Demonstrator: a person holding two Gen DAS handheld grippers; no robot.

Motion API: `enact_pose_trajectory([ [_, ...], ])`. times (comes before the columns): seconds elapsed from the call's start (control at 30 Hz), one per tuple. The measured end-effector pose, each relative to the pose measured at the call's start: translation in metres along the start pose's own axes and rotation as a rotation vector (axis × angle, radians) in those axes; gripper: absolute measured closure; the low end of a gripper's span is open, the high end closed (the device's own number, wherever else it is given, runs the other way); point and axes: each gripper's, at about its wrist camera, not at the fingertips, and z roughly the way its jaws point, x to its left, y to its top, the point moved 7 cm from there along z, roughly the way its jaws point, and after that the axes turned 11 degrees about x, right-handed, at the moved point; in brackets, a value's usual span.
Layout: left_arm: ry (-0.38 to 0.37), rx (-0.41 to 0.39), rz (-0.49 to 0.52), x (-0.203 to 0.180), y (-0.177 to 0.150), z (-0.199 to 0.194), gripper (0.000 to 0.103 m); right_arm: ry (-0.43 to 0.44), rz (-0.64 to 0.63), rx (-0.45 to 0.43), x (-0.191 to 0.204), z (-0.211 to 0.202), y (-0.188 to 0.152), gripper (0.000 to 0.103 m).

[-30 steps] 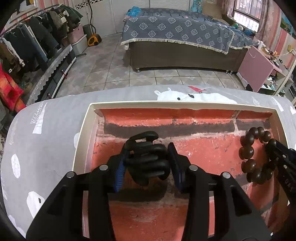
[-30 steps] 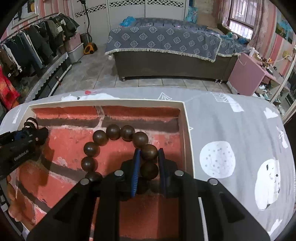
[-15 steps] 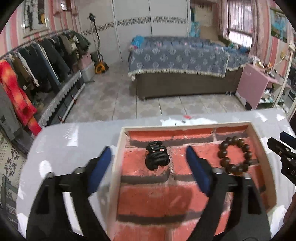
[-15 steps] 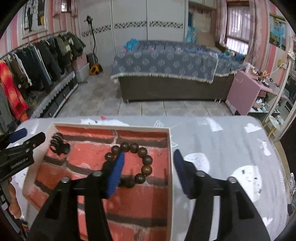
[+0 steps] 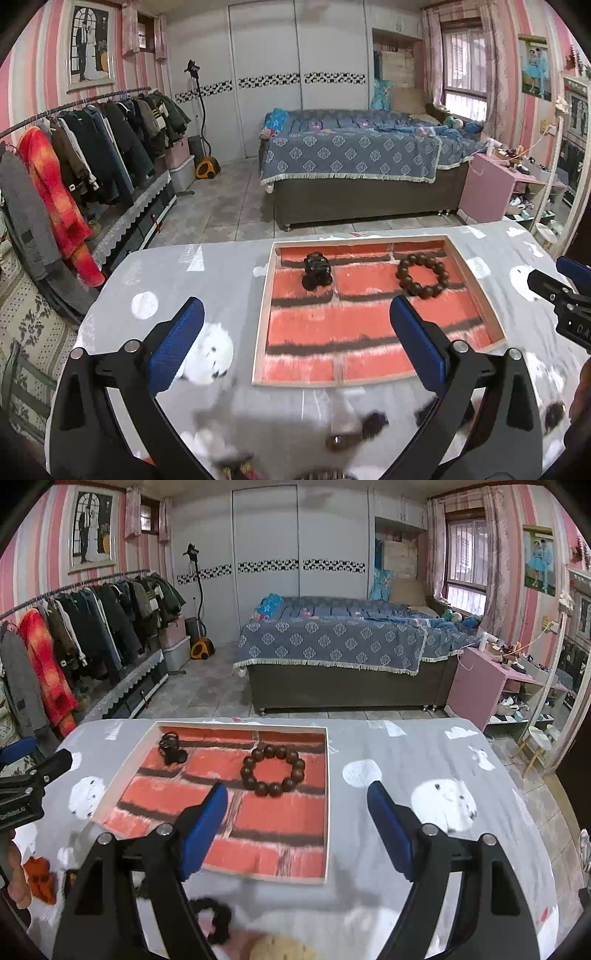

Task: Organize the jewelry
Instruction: 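Withdraw both tools from the tray toward the remaining items, then grasp the cream flower scrunchie with the left tool while the right tool grasps the white-strap watch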

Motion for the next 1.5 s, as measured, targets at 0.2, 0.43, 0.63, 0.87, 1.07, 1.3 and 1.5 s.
enact_pose_trajectory([
  [0.2,-0.023,0.006,-0.014,0.004,-0.042,-0.032,0.005,-0.017,-0.008,-0.031,-0.014,-0.033,-0.036,0.019],
  [0.43,-0.036,-0.001,-0.004,-0.005,-0.084,-0.052,0.005,-0.056,0.004,-0.039,-0.036,-0.060,-0.075,0.019],
  [0.63,-0.042,0.026,-0.006,-0.009,-0.124,-0.050,0.005,-0.115,-0.017,-0.025,-0.051,-0.065,-0.110,0.019],
  [0.87,-0.047,0.074,-0.016,-0.011,-0.160,-0.035,0.005,-0.138,0.031,0.016,-0.074,-0.057,-0.146,0.019],
  [1.07,-0.052,0.078,-0.012,-0.018,-0.178,-0.036,0.005,-0.205,0.053,0.039,-0.090,-0.048,-0.166,0.019],
  [1.3,-0.060,0.102,0.029,-0.037,-0.196,-0.030,0.005,-0.228,0.067,0.070,-0.095,-0.036,-0.186,0.019],
  [1.5,-0.072,0.141,0.039,-0.048,-0.207,-0.018,0.007,-0.239,0.081,0.097,-0.100,-0.028,-0.196,0.020],
])
